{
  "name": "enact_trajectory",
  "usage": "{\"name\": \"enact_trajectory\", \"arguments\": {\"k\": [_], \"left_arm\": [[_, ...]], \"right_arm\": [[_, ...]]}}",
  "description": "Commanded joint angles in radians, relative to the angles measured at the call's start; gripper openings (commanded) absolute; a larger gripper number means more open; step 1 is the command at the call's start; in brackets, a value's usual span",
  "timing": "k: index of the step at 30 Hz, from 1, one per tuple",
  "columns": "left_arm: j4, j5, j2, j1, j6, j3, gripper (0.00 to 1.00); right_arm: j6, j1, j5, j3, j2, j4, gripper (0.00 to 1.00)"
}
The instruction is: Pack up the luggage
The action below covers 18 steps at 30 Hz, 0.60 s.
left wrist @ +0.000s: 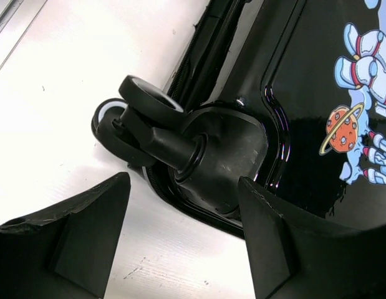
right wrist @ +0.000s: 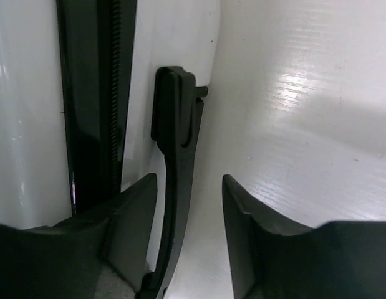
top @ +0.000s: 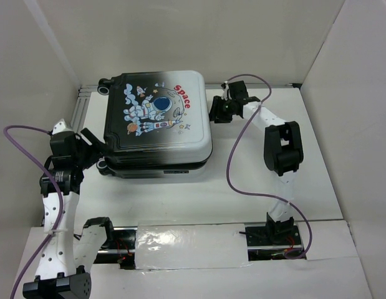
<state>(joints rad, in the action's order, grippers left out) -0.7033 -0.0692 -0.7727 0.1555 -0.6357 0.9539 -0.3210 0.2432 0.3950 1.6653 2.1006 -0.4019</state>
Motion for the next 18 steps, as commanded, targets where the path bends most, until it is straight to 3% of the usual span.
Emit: {"name": "enact_trajectory", "arguments": {"k": [1,10,14,15,16,18], "left_arm": [[0.03,-0.015,0.001,-0.004,0.024,0.04,0.82],[0.03,0.009,0.019,0.006,0.044,0.009,0.83],[0.039,0.009,0.029,0.006,0.054,-0.003,0.83],[0.039,0.009,0.029,0.006,0.054,-0.003,0.83],[0.039,0.009,0.029,0.006,0.054,-0.003,0.83],[0.039,-0.003,0.029,0.006,0.03,-0.026,0.83]], "right_arm": [[0.022,0.042,-0.019,0.033,0.012,0.029,0.51],[0.103,0.123,-0.093,0.054,0.081,-0.009,0.49],[0.103,0.136,-0.136,0.044,0.116,-0.009,0.26],[0.09,0.136,-0.148,0.031,0.125,0.001,0.1],[0.076,0.136,-0.195,0.021,0.125,0.002,0.0],[0.018,0.124,-0.251,0.008,0.116,0.002,0.0]]}}
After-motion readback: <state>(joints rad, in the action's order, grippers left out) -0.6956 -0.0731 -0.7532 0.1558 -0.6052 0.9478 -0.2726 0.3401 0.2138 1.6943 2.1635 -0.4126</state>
